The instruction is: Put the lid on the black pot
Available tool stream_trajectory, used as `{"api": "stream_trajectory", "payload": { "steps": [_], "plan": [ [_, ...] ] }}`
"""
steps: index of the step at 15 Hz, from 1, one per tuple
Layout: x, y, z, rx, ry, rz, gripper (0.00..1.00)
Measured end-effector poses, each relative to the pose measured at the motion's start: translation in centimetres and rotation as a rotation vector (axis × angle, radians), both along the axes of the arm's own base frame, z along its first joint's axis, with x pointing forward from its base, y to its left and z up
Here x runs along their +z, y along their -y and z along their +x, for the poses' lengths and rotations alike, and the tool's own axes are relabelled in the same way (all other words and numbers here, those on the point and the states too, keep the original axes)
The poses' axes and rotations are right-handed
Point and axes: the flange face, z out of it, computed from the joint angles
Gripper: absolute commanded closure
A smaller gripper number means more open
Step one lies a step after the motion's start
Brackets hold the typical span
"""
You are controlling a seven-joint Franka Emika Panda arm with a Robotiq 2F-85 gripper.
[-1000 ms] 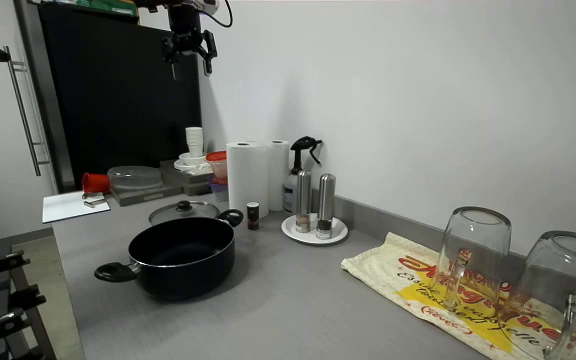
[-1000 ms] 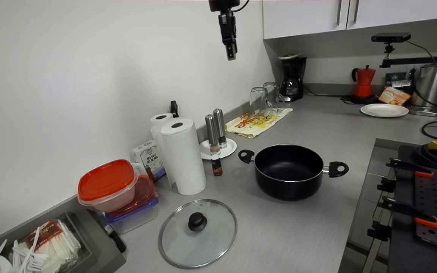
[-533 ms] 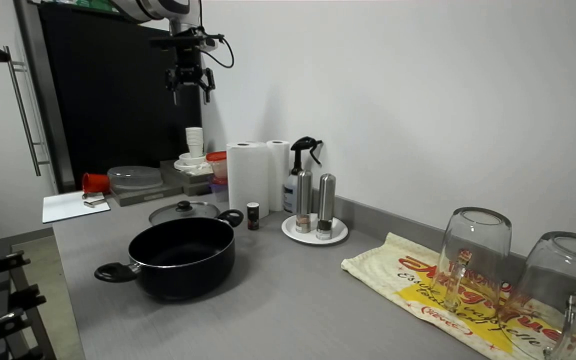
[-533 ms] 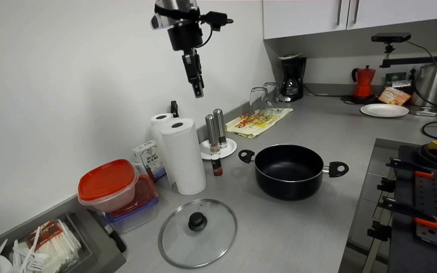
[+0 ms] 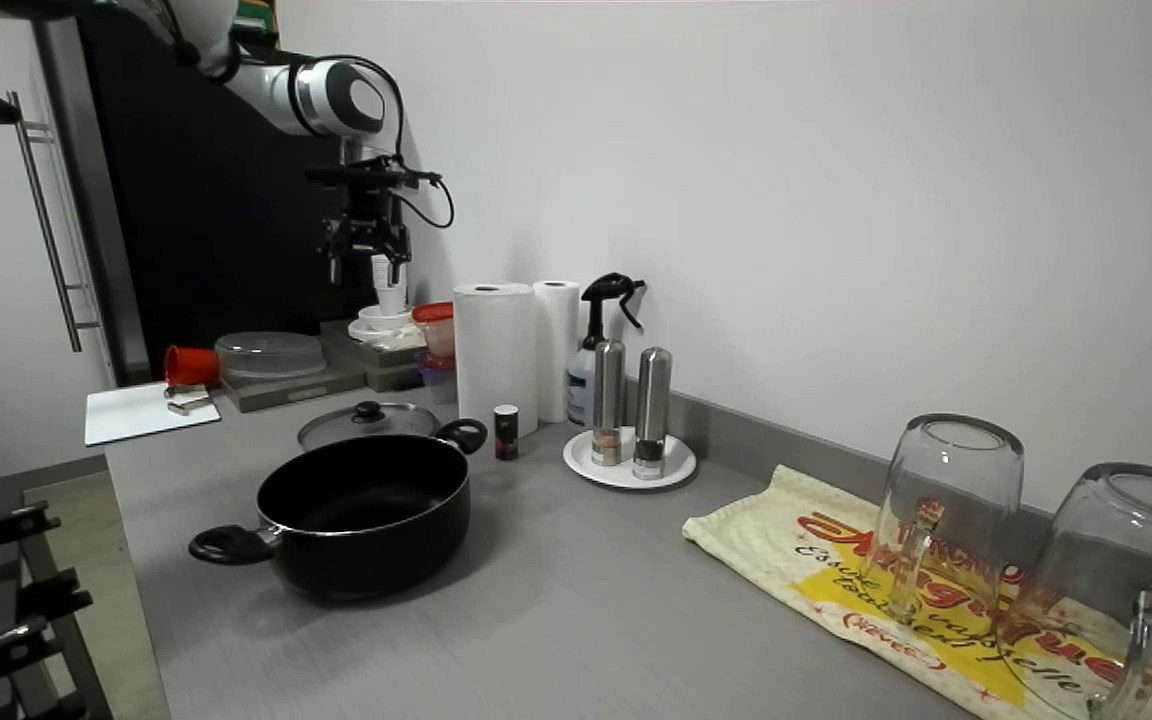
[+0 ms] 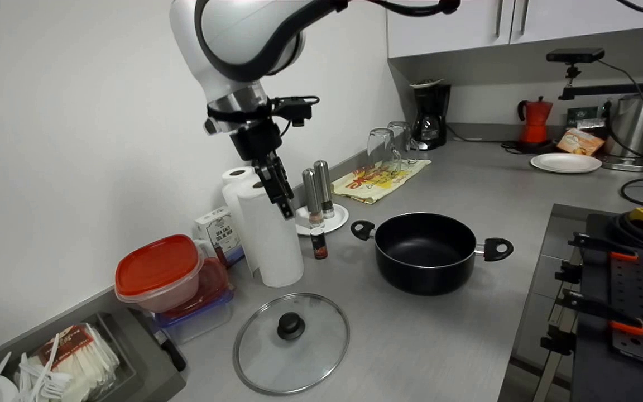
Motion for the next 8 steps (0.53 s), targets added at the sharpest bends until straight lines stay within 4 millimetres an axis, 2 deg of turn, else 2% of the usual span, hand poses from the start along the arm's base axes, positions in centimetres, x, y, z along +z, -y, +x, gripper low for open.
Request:
{"api": "stream_trajectory", "payload": {
  "steps": [4,6,8],
  "plan": [
    [-6.0,-1.2,-0.8,0.017,-0.103,-0.064,0.00],
    [-7.5,-0.8,-0.9,0.009,-0.141,-0.090,0.00],
    [-7.9,0.0,-0.6,-0.006,-0.161,-0.109,0.00]
  ]
}}
